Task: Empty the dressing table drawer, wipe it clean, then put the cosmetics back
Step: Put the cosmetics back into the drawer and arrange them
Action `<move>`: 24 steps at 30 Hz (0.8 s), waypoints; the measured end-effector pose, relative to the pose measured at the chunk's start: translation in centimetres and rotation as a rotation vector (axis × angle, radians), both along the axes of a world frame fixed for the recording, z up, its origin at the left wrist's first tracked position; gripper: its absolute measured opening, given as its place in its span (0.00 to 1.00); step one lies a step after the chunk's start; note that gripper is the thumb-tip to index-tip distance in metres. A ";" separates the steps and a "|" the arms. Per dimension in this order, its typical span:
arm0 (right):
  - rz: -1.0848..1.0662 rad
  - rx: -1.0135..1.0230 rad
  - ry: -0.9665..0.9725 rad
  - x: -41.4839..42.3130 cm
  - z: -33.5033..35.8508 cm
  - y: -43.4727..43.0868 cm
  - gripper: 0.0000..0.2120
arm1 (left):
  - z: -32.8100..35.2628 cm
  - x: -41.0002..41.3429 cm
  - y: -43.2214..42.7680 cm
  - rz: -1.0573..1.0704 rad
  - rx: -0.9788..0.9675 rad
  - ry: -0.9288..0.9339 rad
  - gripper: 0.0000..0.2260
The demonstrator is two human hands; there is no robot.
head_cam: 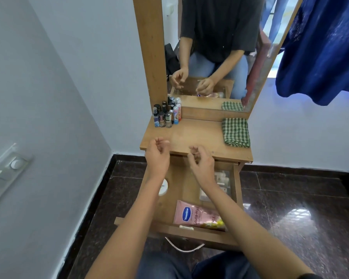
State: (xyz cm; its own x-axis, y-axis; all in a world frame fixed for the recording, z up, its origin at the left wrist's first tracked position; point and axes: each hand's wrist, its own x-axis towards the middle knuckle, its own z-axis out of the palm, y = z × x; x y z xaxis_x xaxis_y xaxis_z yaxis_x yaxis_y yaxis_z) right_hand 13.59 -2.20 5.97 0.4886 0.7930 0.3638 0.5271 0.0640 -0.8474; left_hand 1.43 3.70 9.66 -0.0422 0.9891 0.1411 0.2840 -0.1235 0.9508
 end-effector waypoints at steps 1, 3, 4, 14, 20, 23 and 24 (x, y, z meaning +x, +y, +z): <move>0.011 0.000 -0.029 0.2 0.6 1.4 0.10 | 0.3 -0.2 1.0 0.017 0.016 0.013 0.09; 0.049 -0.055 -0.066 0.7 2.0 4.2 0.16 | 0.7 -0.6 3.0 0.032 0.027 0.040 0.10; 0.074 -0.081 -0.093 1.0 2.8 5.5 0.19 | 0.8 -0.8 3.9 0.033 0.026 0.049 0.11; 0.182 -0.172 -0.230 1.6 4.2 13.2 0.27 | 0.7 -0.7 9.1 -0.097 0.106 0.205 0.13; 0.206 -0.135 -0.287 1.0 3.3 14.0 0.23 | 1.1 0.4 10.2 -0.157 0.235 0.619 0.20; 0.163 -0.093 -0.307 0.9 3.3 14.0 0.20 | 1.3 0.8 10.5 -0.157 0.236 0.770 0.20; 0.152 -0.078 -0.311 0.9 3.4 14.0 0.18 | 1.3 0.9 10.6 -0.151 0.235 0.782 0.20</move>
State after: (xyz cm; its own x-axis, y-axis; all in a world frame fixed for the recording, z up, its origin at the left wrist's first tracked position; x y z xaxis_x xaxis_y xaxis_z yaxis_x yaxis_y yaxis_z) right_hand 14.44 11.79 9.36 0.2388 0.8795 0.4117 0.7499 0.1024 -0.6536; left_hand 2.35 14.29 10.97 0.2847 0.9173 0.2783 0.8168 -0.3841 0.4304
